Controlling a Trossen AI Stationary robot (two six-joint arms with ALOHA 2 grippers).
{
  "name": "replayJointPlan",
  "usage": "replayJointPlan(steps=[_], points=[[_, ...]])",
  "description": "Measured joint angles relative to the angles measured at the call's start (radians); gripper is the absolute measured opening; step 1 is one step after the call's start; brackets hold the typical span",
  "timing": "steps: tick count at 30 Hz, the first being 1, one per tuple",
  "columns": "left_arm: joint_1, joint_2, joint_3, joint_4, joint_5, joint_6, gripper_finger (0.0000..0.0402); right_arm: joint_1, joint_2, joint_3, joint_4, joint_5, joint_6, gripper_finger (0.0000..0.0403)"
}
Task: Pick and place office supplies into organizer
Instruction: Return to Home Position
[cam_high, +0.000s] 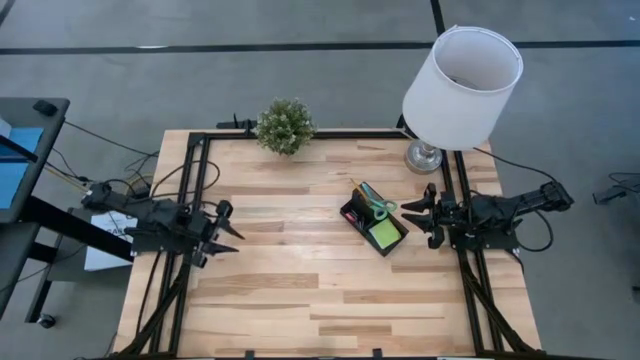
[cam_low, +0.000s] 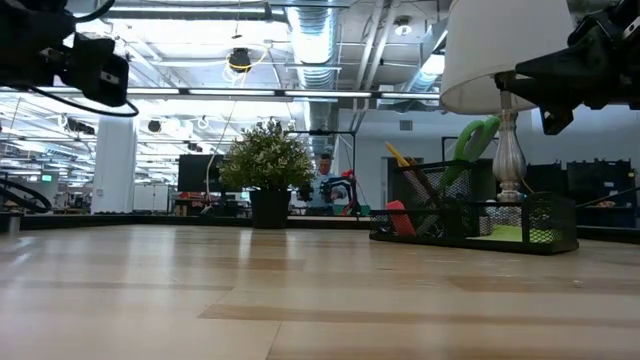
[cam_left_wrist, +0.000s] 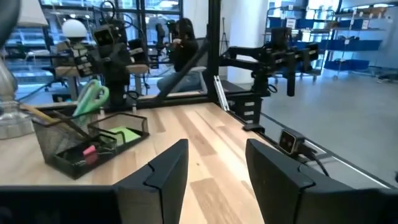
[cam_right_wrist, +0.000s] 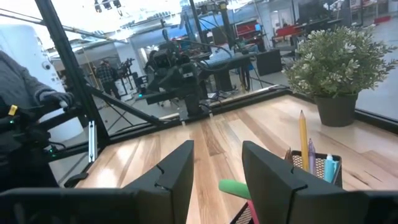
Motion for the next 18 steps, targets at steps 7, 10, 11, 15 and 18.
replayJointPlan(steps=[7, 10, 11, 15, 18], points=[[0.072, 0.000, -0.001, -0.001, -0.048, 0.045, 0.0154, 0.000, 0.000, 0.000, 0.000, 0.000, 0.000, 0.0129], [0.089, 0.003, -0.001, 0.004, -0.080, 0.026, 0.0154, 0.000, 0.000, 0.000, 0.000, 0.000, 0.000, 0.0129], [0.093, 0.003, -0.001, 0.005, -0.083, 0.021, 0.0154, 0.000, 0.000, 0.000, 0.000, 0.000, 0.000, 0.0129], [0.095, 0.003, -0.002, 0.005, -0.086, 0.016, 0.0154, 0.000, 0.000, 0.000, 0.000, 0.000, 0.000, 0.0129], [0.095, 0.003, -0.002, 0.005, -0.086, 0.016, 0.0154, 0.000, 0.000, 0.000, 0.000, 0.000, 0.000, 0.0129]])
